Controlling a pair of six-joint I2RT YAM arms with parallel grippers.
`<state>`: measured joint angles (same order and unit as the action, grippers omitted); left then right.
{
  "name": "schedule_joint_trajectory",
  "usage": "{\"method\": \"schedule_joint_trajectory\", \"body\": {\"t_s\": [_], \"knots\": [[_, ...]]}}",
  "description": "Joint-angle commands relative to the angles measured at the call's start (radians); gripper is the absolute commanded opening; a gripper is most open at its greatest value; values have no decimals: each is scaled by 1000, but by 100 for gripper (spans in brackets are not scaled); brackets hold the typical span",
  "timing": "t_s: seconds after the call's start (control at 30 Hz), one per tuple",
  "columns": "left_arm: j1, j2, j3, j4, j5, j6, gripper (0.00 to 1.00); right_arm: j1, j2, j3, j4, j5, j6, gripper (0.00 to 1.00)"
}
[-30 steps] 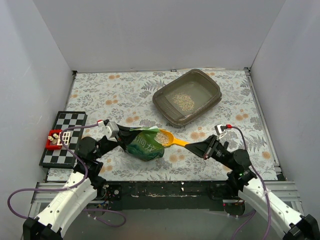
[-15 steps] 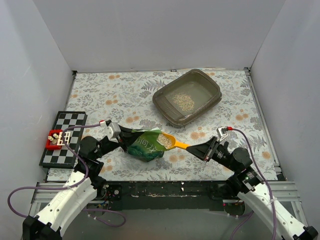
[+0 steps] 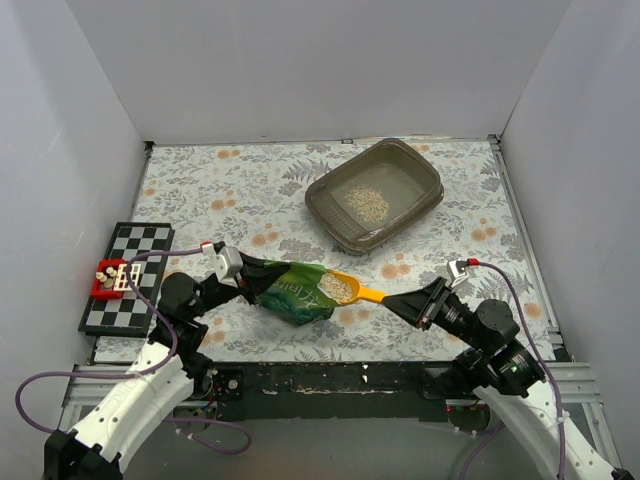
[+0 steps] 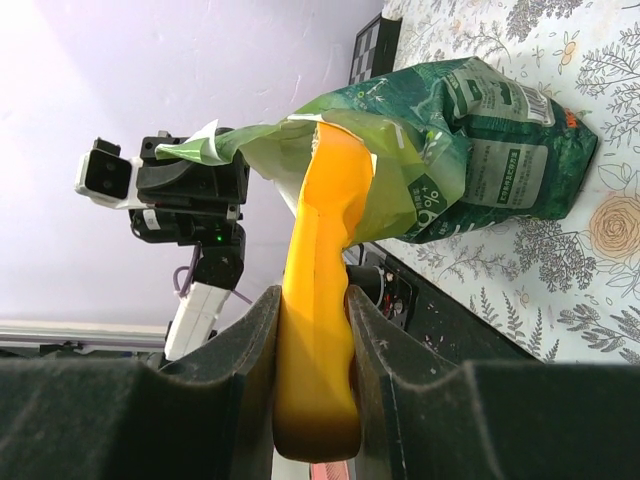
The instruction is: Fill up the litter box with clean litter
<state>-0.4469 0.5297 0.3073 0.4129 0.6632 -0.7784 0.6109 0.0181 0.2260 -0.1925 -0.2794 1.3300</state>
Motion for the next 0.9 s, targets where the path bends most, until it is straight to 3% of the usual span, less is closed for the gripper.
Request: {"method": "schedule_joint_trajectory", "body": {"t_s": [0.0,0.33,0.5,0.87], "knots": [[11,4,4,7,-42,13,0,-7,-63,82,-87,111,-5,1],[4,62,21,4,7,-1,0,-7,101,144,2,66,-51,1],[-62,142,58,-61,1,24,0,-8,105,162,-12,83,-58,1],[-230,223,81,-144,-148,102,0,-7,-10,228,-271,161,-38,1]]}}
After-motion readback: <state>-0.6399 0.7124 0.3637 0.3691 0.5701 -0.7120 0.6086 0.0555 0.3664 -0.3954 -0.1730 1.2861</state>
